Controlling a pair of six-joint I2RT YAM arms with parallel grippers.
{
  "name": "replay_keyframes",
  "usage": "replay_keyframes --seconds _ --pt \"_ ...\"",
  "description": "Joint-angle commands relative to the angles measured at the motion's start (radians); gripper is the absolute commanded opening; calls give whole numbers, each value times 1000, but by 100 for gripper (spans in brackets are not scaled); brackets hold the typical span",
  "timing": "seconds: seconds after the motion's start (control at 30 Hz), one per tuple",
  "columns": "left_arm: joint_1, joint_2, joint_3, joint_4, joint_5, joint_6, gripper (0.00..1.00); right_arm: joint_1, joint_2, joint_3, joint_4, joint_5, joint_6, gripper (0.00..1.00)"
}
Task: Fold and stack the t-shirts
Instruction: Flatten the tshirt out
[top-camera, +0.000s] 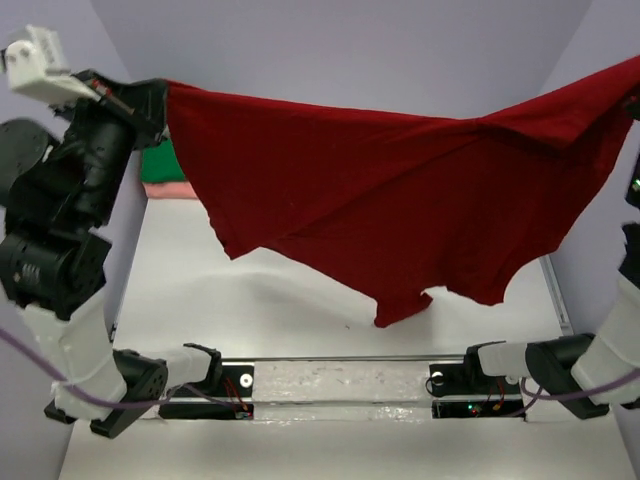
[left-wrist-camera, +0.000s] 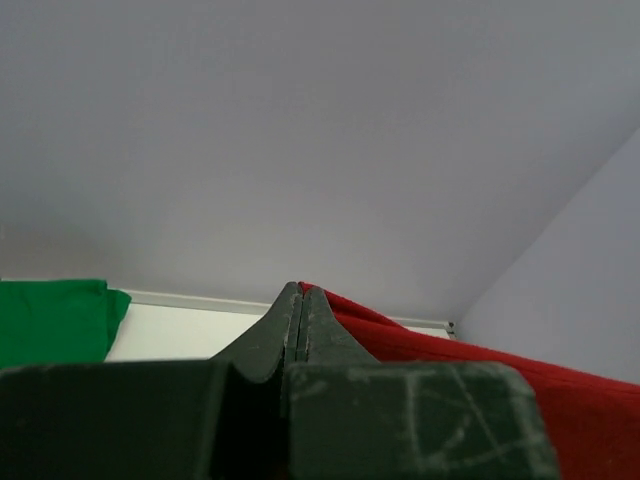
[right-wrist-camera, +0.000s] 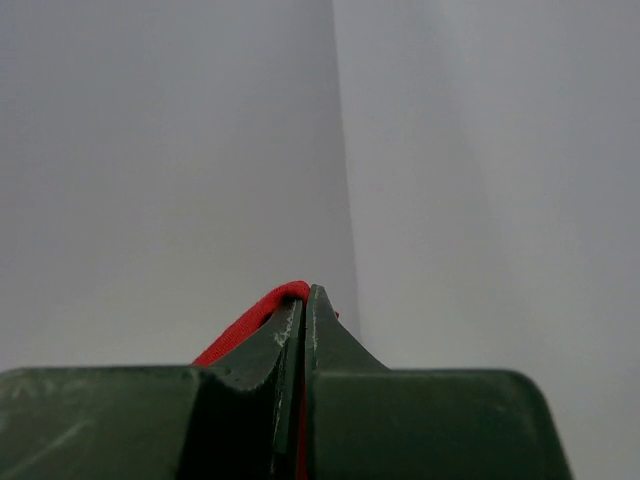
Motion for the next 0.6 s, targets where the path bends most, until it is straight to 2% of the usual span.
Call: replay_keyframes --seconds 0.0,0.1,0.17,0.23,0.37,0.57 --pt "28 286 50 -53 47 -46 0 -7 221 -44 40 -18 -45 0" --pt "51 313 58 -49 84 -66 0 -7 256 -4 37 -2 -63 0" --pt "51 263 -20 49 157 -66 0 -7 240 -3 41 -4 -71 0" --pt "52 195 -31 83 178 -57 0 -7 208 -9 52 11 -82 0" --pt "51 129 1 63 198 -46 0 -7 149 -47 70 19 -93 0" --pt "52 48 -117 60 213 -55 0 -7 57 -157 92 16 -88 0"
